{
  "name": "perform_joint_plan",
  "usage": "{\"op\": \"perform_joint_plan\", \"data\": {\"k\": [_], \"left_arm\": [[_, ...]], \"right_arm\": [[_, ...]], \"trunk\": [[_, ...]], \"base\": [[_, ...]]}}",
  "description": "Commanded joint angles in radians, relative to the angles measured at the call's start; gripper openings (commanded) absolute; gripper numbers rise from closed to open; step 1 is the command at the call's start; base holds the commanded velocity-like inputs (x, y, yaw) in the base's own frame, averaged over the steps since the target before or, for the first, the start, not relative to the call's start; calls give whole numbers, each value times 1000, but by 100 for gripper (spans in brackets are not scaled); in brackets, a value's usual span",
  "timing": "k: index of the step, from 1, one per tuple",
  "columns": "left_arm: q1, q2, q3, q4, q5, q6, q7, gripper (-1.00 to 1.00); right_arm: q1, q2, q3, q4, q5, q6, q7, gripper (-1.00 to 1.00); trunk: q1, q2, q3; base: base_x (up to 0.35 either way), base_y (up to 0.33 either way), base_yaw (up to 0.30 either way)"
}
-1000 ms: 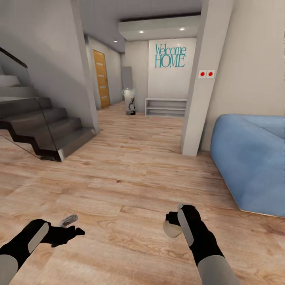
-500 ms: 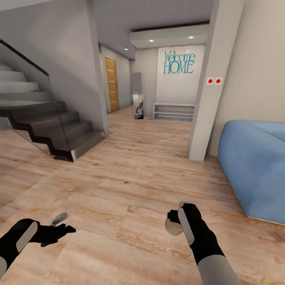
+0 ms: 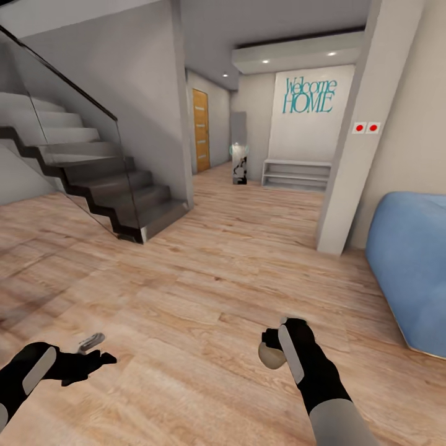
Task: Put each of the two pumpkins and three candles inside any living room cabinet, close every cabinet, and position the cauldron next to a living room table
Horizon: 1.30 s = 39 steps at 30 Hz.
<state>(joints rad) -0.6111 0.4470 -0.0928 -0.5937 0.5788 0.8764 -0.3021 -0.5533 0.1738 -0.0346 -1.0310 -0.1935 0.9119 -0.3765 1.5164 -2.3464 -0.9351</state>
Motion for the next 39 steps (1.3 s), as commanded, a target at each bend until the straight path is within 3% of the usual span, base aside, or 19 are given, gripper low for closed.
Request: {"op": "perform_joint_plan", "data": {"k": [1,10,18,32,39], "left_arm": [[-1,1,-4,0,-5,0,-6,100],[-1,-1,-4,0,-5,-1,-6,100],[-1,-3,-4,0,-5,-2,-6,100],[-1,-7,-4,0,-5,-2,-6,100],[-1,-7,-4,0,-4,-2,-6,100]], "right_arm": [[0,1,-1,-1,-10,2,-9,-100],[0,1,68,-1,-10,-1,-9,-100],[0,1,76,-4,-10,-8,-6,-100],[0,1,108,-4,-9,-11,-9,-100],[0,1,109,-3,-9,-9,-9,-100]], "trunk": [[-4,7,1],[-39,70,19],[-69,126,37],[-123,224,87],[-135,245,97]], "base": [[-6,0,212],[-1,0,213],[0,0,174],[0,0,238],[0,0,291]]}}
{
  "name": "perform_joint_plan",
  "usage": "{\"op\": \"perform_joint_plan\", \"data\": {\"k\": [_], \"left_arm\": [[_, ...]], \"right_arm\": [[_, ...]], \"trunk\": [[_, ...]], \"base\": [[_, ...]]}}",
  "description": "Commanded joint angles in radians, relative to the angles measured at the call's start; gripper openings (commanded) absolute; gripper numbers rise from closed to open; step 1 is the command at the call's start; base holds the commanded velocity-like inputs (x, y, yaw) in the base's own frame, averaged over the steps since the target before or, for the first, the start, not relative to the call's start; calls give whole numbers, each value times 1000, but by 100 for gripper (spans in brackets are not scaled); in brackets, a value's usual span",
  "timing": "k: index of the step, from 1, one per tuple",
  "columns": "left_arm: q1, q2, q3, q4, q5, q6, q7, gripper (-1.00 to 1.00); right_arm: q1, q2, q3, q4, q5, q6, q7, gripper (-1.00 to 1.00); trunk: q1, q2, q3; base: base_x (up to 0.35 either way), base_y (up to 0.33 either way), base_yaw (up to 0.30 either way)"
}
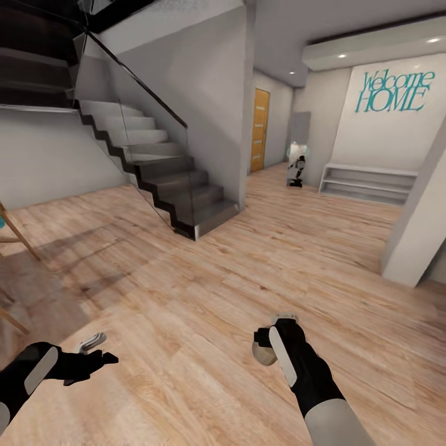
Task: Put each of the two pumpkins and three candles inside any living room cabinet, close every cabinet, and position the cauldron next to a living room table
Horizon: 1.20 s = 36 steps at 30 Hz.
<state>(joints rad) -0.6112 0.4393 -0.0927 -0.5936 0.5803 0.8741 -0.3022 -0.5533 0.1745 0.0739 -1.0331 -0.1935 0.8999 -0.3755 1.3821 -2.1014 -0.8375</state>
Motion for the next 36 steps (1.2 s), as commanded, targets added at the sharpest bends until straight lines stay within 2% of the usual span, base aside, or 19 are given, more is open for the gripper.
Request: {"op": "perform_joint_plan", "data": {"k": [1,14,18,23,33,36], "left_arm": [[-1,1,-4,0,-5,1,-6,100],[-1,1,-4,0,-5,1,-6,100],[-1,1,-4,0,-5,0,-6,100],[-1,1,-4,0,-4,0,-6,100],[-1,1,-2,0,-4,0,-6,100],[0,1,-2,0,-5,0,-6,100]], "right_arm": [[0,0,1,-1,-9,4,-10,-100],[0,0,1,-1,-10,9,-9,-100],[0,0,2,-1,-10,10,-9,-100],[0,0,47,-1,-11,10,-9,-100],[0,0,55,1,-13,10,-9,-100],[0,0,55,1,-13,10,-9,-100]], "trunk": [[-4,7,2],[-8,14,5],[-23,42,18],[-23,42,18],[-23,42,18],[-35,63,27]], "base": [[0,0,291],[0,0,291],[0,0,291],[0,0,291],[0,0,291],[0,0,291]]}}
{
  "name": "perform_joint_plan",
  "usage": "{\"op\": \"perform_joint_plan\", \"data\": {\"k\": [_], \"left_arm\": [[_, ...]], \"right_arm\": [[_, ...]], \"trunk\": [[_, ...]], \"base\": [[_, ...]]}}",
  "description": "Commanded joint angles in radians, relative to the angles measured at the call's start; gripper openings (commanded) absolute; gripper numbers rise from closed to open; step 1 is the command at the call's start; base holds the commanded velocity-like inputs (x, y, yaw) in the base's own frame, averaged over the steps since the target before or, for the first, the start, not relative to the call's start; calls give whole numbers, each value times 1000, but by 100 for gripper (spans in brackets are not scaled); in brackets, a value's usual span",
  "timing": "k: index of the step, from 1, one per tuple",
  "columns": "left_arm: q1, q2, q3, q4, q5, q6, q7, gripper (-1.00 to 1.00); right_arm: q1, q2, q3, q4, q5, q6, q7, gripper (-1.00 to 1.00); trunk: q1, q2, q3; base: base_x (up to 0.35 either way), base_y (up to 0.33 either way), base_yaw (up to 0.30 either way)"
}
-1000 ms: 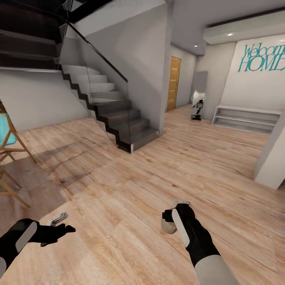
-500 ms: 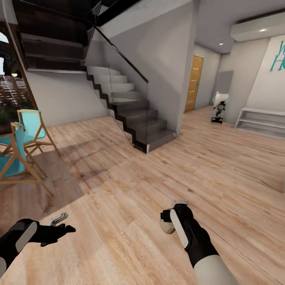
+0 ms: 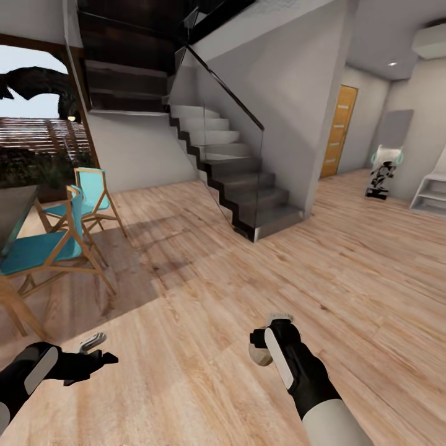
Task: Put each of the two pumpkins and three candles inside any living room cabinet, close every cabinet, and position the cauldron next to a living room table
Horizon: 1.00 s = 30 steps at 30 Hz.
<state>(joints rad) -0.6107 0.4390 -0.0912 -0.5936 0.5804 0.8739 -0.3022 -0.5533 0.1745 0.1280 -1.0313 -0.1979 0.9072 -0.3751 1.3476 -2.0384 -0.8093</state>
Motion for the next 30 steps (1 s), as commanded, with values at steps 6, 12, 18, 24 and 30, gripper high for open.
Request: {"op": "perform_joint_plan", "data": {"k": [6,12,18,24,30], "left_arm": [[-1,0,-4,0,-6,0,-5,100],[-1,-1,-6,0,-10,0,-5,100],[-1,0,-5,0,-11,0,-5,100],[-1,-2,-5,0,-10,-1,-5,100],[-1,-2,-5,0,-10,0,-5,100]], "right_arm": [[-1,0,1,-1,-9,3,-10,-100],[-1,0,1,3,-11,2,-8,-100],[-1,0,1,2,-18,2,-8,-100],[-1,0,1,2,-20,3,-8,-100],[-1,0,1,2,-20,4,-8,-100]], "trunk": [[-12,21,8],[-12,21,8],[-12,21,8],[-12,21,8],[-12,21,8]], "base": [[0,0,291],[0,0,291],[0,0,291],[0,0,291],[0,0,291]]}}
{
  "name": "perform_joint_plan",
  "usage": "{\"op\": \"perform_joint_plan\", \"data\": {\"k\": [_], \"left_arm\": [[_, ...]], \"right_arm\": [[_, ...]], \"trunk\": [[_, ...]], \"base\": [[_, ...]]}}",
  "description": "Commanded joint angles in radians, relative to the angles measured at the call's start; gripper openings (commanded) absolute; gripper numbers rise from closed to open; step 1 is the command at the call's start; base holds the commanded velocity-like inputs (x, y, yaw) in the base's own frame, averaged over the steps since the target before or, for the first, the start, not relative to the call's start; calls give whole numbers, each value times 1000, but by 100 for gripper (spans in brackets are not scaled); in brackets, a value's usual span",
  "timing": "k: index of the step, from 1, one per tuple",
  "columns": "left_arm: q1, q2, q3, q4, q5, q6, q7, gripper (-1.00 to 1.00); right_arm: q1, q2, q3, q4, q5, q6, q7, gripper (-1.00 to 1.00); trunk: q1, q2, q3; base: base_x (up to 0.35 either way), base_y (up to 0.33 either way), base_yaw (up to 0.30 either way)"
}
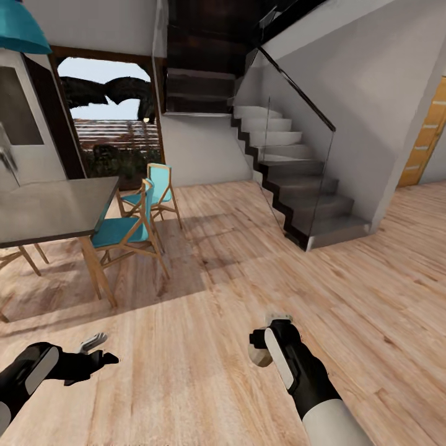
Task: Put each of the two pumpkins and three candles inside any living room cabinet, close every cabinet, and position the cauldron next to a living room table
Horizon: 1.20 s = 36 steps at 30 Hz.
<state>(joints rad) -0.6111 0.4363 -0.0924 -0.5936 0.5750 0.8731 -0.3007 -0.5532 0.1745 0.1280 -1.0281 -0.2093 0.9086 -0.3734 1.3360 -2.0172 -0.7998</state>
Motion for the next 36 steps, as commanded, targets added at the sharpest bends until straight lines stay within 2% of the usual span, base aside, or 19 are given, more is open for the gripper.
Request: {"op": "perform_joint_plan", "data": {"k": [1,19,23,26,28,36], "left_arm": [[-1,1,-4,0,-5,0,-6,100],[-1,2,-5,1,-5,0,1,100],[-1,2,-3,1,-5,-4,98,100],[-1,1,-2,1,-1,-9,206,100],[-1,1,-1,2,2,-11,250,100],[-1,1,11,-1,6,-12,267,100]], "right_arm": [[-1,0,1,-1,-9,3,-9,-100],[-1,0,1,0,-9,3,-9,-100],[-1,0,1,0,-9,3,-9,-100],[-1,0,1,0,-9,3,-9,-100],[-1,0,1,0,-9,3,-9,-100],[-1,0,1,2,-8,3,-9,-100]], "trunk": [[0,0,-1],[-65,119,52],[-81,147,65],[-92,168,74],[-92,168,74],[-92,168,74]], "base": [[0,0,291],[0,0,291],[0,0,291],[0,0,291],[0,0,291],[0,0,291]]}}
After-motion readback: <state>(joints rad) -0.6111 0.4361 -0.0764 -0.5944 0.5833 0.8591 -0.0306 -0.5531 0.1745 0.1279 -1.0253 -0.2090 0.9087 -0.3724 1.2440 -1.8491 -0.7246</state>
